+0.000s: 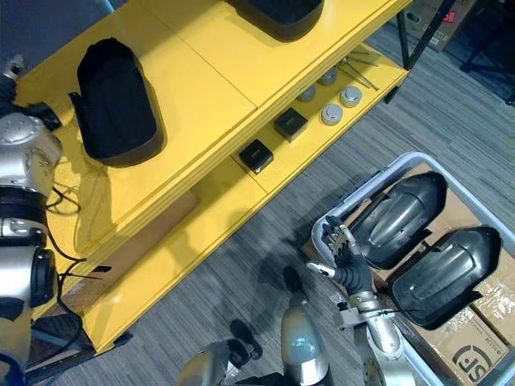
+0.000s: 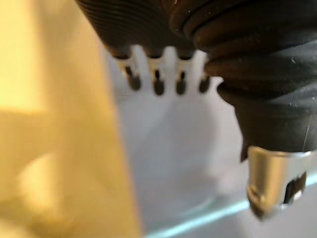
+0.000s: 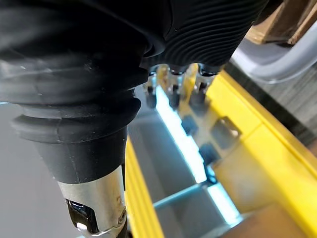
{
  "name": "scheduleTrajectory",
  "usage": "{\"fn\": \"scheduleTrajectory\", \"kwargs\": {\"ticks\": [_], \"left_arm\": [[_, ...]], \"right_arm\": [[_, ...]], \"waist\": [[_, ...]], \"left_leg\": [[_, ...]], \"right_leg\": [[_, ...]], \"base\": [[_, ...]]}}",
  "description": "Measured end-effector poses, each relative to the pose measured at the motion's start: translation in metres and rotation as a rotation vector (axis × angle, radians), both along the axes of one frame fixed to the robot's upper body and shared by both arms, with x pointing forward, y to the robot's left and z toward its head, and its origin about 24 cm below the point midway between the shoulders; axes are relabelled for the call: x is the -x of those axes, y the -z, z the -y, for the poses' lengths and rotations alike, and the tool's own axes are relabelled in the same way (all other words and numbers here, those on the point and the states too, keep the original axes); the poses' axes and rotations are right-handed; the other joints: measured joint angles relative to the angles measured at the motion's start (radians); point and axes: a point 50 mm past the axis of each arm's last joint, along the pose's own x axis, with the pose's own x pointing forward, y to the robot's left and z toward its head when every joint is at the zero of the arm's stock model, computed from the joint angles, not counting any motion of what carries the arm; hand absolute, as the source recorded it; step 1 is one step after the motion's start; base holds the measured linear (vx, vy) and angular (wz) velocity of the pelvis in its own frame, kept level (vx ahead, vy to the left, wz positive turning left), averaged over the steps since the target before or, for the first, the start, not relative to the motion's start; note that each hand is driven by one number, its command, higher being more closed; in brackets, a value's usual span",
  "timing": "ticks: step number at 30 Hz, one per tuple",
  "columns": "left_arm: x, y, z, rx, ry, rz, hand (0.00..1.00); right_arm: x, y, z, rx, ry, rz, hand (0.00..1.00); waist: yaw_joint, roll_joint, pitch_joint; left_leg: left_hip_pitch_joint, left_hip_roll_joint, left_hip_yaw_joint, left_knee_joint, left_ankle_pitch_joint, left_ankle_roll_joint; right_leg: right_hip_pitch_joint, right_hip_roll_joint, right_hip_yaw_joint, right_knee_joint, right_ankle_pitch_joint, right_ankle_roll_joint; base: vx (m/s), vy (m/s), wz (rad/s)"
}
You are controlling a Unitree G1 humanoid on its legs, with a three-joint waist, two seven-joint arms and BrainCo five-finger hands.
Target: Walk over and take plastic housings, then place them on the shelf
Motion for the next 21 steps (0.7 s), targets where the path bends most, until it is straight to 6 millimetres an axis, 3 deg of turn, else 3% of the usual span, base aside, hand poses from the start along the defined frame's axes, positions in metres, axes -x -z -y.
{"fn": "scheduleTrajectory", "kwargs": {"ticks": [4, 7, 9, 11, 14, 15, 17, 18, 21], "left_arm": [[0.005, -0.01, -0.002, -0.04, -0.001, 0.097, 0.0], [0.008, -0.021, 0.009, -0.116, 0.057, 0.203, 0.0], [0.012, -0.017, 0.02, -0.179, 0.117, 0.28, 0.0], [0.02, 0.021, 0.045, -0.231, 0.227, 0.333, 0.0], [0.042, 0.076, 0.075, -0.182, 0.371, 0.37, 0.0], [0.065, 0.116, 0.094, -0.116, 0.466, 0.342, 0.0], [0.083, 0.144, 0.104, -0.057, 0.505, 0.301, 0.0], [0.105, 0.173, 0.111, 0.007, 0.529, 0.231, 0.0], [0.132, 0.211, 0.113, 0.095, 0.54, 0.115, 0.0]], "right_arm": [[0.006, -0.005, -0.003, 0.001, -0.045, 0.076, 0.0], [0.004, -0.018, -0.017, -0.021, -0.091, 0.165, 0.0], [-0.001, -0.025, -0.027, -0.031, -0.128, 0.214, 0.0], [-0.012, -0.036, -0.04, -0.043, -0.162, 0.263, 0.0], [-0.027, -0.045, -0.051, -0.039, -0.166, 0.3, 0.0], [-0.039, -0.048, -0.057, -0.022, -0.156, 0.311, 0.0], [-0.046, -0.048, -0.059, 0.003, -0.129, 0.312, 0.0], [-0.053, -0.048, -0.061, 0.02, -0.093, 0.298, 0.0], [-0.066, -0.042, -0.068, 0.017, -0.066, 0.249, 0.0]], "waist": [[-0.008, 0.003, -0.066], [-0.007, 0.009, -0.126], [0.016, 0.014, -0.143], [0.052, 0.038, -0.189], [0.116, 0.047, -0.229], [0.157, 0.041, -0.239], [0.187, 0.033, -0.246], [0.235, 0.019, -0.254], [0.301, -0.004, -0.267]], "left_leg": [[0.039, 0.004, -0.001, -0.015, 0.0, 0.0], [0.048, 0.001, -0.021, -0.037, 0.0, -0.001], [0.066, 0.0, -0.029, -0.05, 0.003, -0.005], [0.069, -0.001, -0.077, -0.063, 0.012, -0.009], [0.085, -0.002, -0.131, -0.087, 0.028, -0.013], [0.098, -0.007, -0.187, -0.104, 0.044, -0.013], [0.1, -0.012, -0.224, -0.107, 0.051, -0.011], [0.099, -0.019, -0.264, -0.107, 0.058, -0.01], [0.099, -0.032, -0.324, -0.107, 0.067, -0.01]], "right_leg": [[0.049, 0.003, -0.003, -0.03, 0.002, -0.003], [0.074, -0.004, -0.033, -0.063, -0.002, -0.009], [0.094, -0.006, -0.054, -0.066, -0.005, -0.014], [0.117, -0.009, -0.109, -0.065, -0.002, -0.01], [0.148, -0.009, -0.191, -0.066, -0.003, -0.011], [0.186, -0.015, -0.263, -0.066, -0.009, -0.019], [0.208, -0.02, -0.308, -0.067, -0.015, -0.022], [0.231, -0.024, -0.351, -0.067, -0.025, -0.022], [0.266, -0.035, -0.416, -0.068, -0.041, -0.021]], "base": [[0.01, -0.008, -0.02], [-0.01, -0.011, 0.15], [-0.02, -0.021, 0.25], [0.0, -0.037, 0.48], [0.01, -0.056, 0.64], [-0.02, -0.05, 0.88], [-0.05, -0.035, 0.85], [-0.07, -0.036, 0.86], [-0.05, -0.019, 0.71]]}}
